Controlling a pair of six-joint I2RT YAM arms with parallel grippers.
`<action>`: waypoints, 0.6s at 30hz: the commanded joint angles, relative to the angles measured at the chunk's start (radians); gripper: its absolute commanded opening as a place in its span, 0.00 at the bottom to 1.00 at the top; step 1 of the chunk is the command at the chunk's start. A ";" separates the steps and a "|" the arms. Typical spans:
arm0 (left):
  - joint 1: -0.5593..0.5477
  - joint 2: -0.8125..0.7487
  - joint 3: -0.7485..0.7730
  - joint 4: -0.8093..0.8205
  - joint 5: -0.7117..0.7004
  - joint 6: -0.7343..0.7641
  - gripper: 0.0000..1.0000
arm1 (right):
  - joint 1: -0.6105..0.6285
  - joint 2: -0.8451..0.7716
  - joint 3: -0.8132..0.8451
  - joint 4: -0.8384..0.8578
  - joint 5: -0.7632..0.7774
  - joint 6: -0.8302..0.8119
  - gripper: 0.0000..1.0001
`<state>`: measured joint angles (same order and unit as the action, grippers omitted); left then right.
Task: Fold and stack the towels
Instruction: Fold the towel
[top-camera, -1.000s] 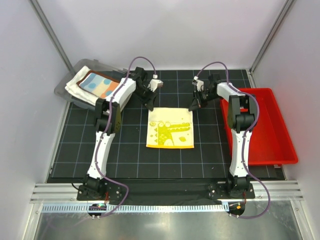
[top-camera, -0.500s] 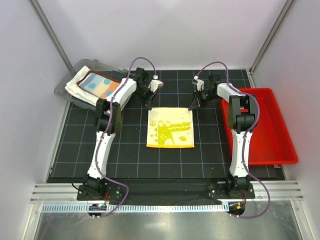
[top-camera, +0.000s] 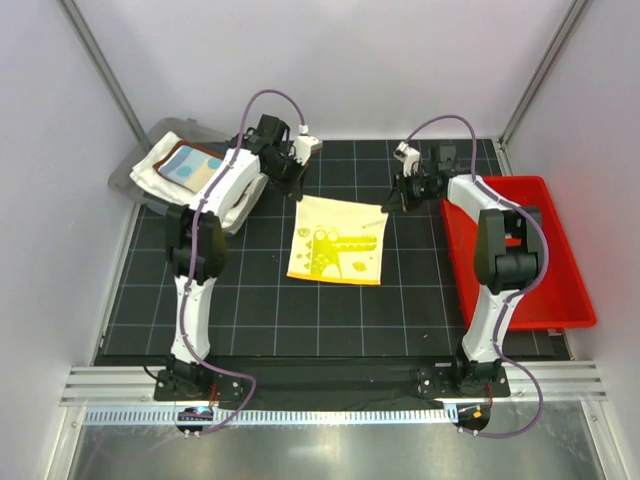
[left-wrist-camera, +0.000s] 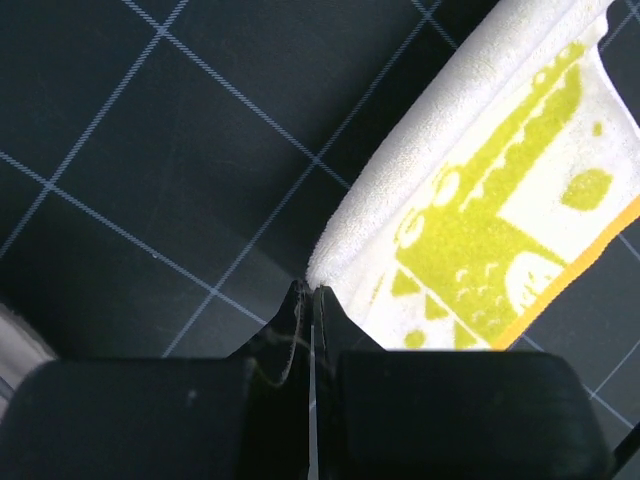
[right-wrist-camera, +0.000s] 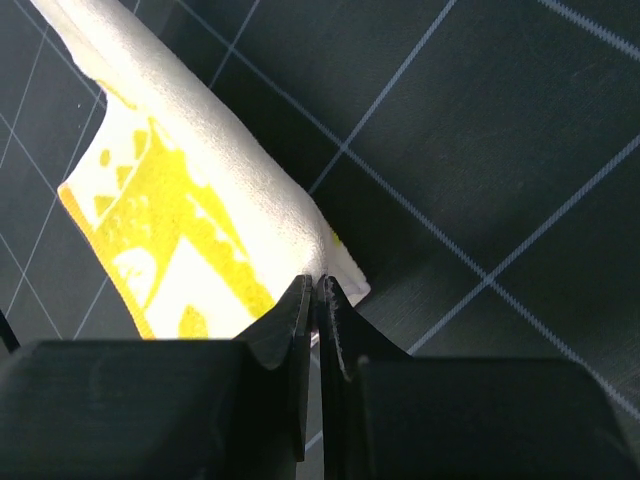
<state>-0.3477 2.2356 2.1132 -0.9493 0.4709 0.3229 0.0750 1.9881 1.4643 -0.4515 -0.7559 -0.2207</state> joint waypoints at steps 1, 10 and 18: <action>-0.014 -0.063 -0.076 0.020 -0.018 -0.041 0.00 | 0.014 -0.084 -0.074 0.091 0.030 0.043 0.01; -0.037 -0.261 -0.358 0.155 -0.074 -0.090 0.00 | 0.094 -0.288 -0.326 0.235 0.173 0.152 0.01; -0.080 -0.369 -0.499 0.181 -0.173 -0.097 0.00 | 0.149 -0.439 -0.464 0.263 0.280 0.214 0.01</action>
<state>-0.4007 1.9427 1.6398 -0.8177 0.3538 0.2382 0.2188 1.6115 1.0374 -0.2466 -0.5415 -0.0479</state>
